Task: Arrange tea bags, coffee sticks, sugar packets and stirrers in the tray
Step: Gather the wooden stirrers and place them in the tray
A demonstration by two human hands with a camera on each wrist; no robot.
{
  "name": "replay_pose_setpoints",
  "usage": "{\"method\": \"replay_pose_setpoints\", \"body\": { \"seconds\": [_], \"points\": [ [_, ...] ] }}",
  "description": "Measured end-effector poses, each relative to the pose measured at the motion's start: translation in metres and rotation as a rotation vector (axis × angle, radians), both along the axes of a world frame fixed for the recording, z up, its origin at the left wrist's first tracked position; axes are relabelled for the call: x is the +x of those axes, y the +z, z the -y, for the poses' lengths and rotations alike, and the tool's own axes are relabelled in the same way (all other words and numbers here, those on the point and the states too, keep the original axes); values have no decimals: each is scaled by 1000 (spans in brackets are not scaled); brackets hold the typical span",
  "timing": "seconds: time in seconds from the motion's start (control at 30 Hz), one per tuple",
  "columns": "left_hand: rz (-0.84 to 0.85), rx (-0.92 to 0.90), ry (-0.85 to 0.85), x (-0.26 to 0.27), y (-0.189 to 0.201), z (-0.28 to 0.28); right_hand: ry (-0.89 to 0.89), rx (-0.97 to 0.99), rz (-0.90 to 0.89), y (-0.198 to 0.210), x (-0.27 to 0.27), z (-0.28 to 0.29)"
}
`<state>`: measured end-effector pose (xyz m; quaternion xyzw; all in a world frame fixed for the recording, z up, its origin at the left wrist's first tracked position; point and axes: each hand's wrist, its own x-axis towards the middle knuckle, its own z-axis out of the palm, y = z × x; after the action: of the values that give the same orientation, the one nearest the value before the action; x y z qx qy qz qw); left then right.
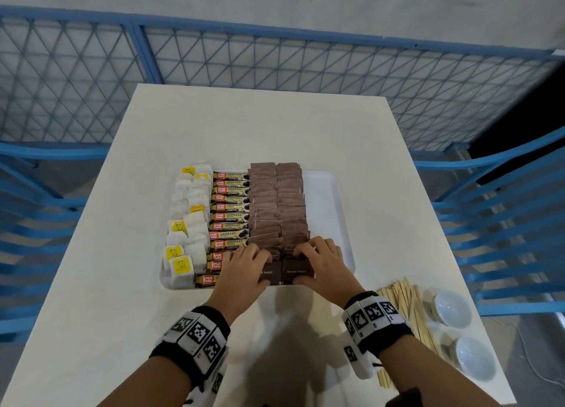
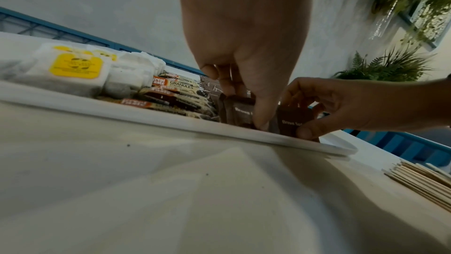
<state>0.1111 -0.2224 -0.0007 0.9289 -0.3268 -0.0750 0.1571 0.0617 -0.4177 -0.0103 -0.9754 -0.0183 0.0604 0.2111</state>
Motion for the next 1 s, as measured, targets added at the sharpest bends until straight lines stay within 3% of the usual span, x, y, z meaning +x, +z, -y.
{"method": "replay_pose_setpoints", "body": {
  "seconds": [0.27,0.37,0.6,0.8,1.0],
  "points": [
    [-44,-90,82,-5,6,-3,-155,85,169,0,-19,1],
    [-85,-183,-5,-12,9,6,-278,134,233,0,-40,5],
    [-407,-210,-243,-46,10,61,-610,78,255,-1,-111,34],
    [-647,-73,-258,-67,1,101,-854,-29,77,-9,-154,54],
    [-923,-97,-88,-75,1,129,-899,-67,-104,-18,-166,64]
  ]
}}
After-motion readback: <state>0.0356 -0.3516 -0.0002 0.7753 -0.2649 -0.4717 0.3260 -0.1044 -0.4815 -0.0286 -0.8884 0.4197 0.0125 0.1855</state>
